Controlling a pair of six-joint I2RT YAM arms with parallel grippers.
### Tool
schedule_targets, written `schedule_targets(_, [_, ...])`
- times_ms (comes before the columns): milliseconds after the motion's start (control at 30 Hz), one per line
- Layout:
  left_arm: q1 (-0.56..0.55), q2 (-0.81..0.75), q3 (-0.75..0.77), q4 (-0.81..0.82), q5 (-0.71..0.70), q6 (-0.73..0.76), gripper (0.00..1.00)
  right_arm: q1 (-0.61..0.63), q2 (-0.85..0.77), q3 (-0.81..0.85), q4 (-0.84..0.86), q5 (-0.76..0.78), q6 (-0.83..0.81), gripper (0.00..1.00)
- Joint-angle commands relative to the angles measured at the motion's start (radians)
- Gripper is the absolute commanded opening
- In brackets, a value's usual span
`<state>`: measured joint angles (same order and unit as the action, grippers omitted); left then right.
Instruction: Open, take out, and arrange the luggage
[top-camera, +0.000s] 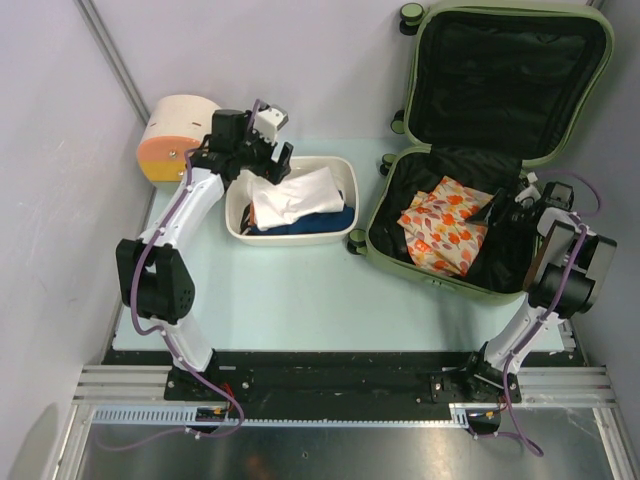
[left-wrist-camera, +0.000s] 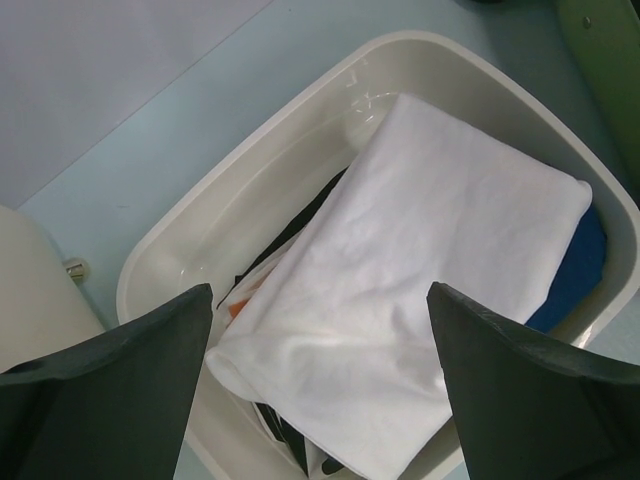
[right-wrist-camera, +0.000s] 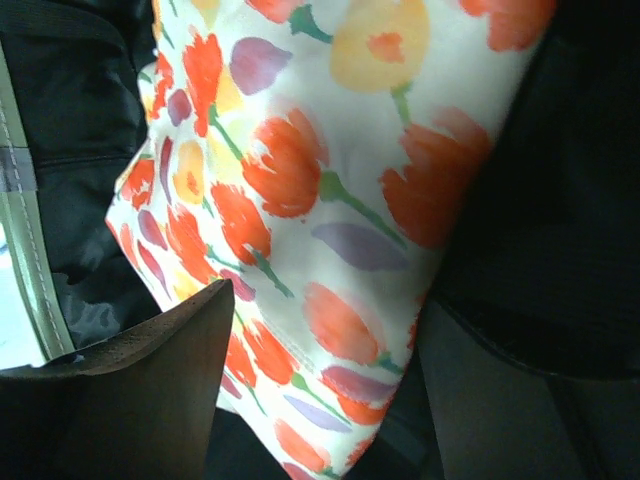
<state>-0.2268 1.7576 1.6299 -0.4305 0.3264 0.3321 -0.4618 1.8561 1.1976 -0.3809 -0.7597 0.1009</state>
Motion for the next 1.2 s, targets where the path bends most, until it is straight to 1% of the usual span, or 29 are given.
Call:
schedule_targets(0, [-0.002, -0.034, 0.010, 0.006, 0.049, 0.001, 0.94, 0.025, 0.020, 0.010, 0.114, -0.089, 0.063, 0.74])
schedule_targets(33, [-0.009, -0.030, 0.018, 0.006, 0.077, 0.010, 0.93, 0.026, 0.025, 0.010, 0.135, -0.086, 0.069, 0.71])
schedule_targets(67, [-0.014, -0.027, 0.024, 0.007, 0.092, 0.013, 0.93, 0.026, 0.026, 0.010, 0.145, -0.090, 0.075, 0.66])
schedule_targets(100, [-0.022, -0.023, 0.045, 0.004, 0.111, 0.013, 0.91, 0.025, 0.025, 0.010, 0.154, -0.093, 0.095, 0.59])
schedule_targets(133, [-0.046, -0.012, 0.057, 0.004, 0.128, 0.015, 0.90, 0.026, 0.008, 0.010, 0.168, -0.102, 0.106, 0.46])
schedule_targets(200, [-0.084, -0.012, 0.079, 0.004, 0.135, 0.036, 0.88, 0.043, -0.032, 0.010, 0.174, -0.104, 0.115, 0.33])
schedule_targets(233, [-0.132, -0.004, 0.085, 0.003, 0.117, 0.051, 0.89, 0.054, -0.079, 0.010, 0.177, -0.102, 0.115, 0.21])
schedule_targets(267, [-0.155, 0.003, 0.102, 0.004, 0.100, 0.051, 0.91, 0.063, -0.101, 0.010, 0.177, -0.102, 0.114, 0.15])
schedule_targets(300, [-0.178, 0.014, 0.113, 0.003, 0.096, 0.051, 0.93, 0.090, -0.119, 0.010, 0.178, -0.102, 0.106, 0.04])
schedule_targets(333, [-0.213, 0.029, 0.120, 0.003, 0.124, 0.050, 0.94, 0.103, -0.158, 0.010, 0.178, -0.093, 0.105, 0.00])
schedule_targets(400, [-0.241, 0.054, 0.159, 0.003, 0.154, 0.044, 0.95, 0.145, -0.190, 0.010, 0.186, -0.072, 0.109, 0.00])
schedule_targets(500, [-0.298, 0.127, 0.261, 0.003, 0.152, -0.028, 0.96, 0.201, -0.247, 0.008, 0.227, -0.001, 0.186, 0.00])
schedule_targets(533, [-0.328, 0.153, 0.290, 0.003, 0.149, -0.080, 0.96, 0.218, -0.258, 0.007, 0.240, 0.038, 0.224, 0.00])
schedule_targets(600, [-0.358, 0.221, 0.373, 0.004, 0.137, -0.138, 0.97, 0.247, -0.293, 0.000, 0.266, 0.083, 0.259, 0.00])
schedule_targets(633, [-0.385, 0.242, 0.404, 0.003, 0.132, -0.201, 0.97, 0.279, -0.304, -0.003, 0.272, 0.121, 0.273, 0.00])
schedule_targets(667, [-0.399, 0.284, 0.460, 0.003, 0.119, -0.234, 0.97, 0.293, -0.311, -0.007, 0.277, 0.140, 0.299, 0.00])
schedule_targets(767, [-0.443, 0.325, 0.534, 0.007, 0.105, -0.356, 1.00, 0.362, -0.339, -0.010, 0.280, 0.216, 0.336, 0.00])
schedule_targets(833, [-0.468, 0.358, 0.550, 0.010, 0.100, -0.447, 1.00, 0.390, -0.348, -0.012, 0.296, 0.235, 0.358, 0.00])
schedule_targets(933, [-0.476, 0.365, 0.545, 0.016, 0.160, -0.447, 1.00, 0.442, -0.354, -0.013, 0.327, 0.192, 0.330, 0.00])
schedule_targets(1033, [-0.427, 0.344, 0.518, 0.053, 0.258, -0.470, 1.00, 0.459, -0.371, -0.013, 0.306, 0.169, 0.215, 0.00])
schedule_targets(1067, [-0.416, 0.336, 0.509, 0.067, 0.254, -0.485, 1.00, 0.494, -0.374, -0.013, 0.301, 0.162, 0.191, 0.00])
schedule_targets(1100, [-0.393, 0.330, 0.504, 0.068, 0.253, -0.496, 1.00, 0.500, -0.376, -0.015, 0.304, 0.149, 0.153, 0.00])
schedule_targets(1167, [-0.381, 0.306, 0.467, 0.073, 0.273, -0.495, 1.00, 0.518, -0.376, -0.013, 0.318, 0.105, 0.106, 0.00])
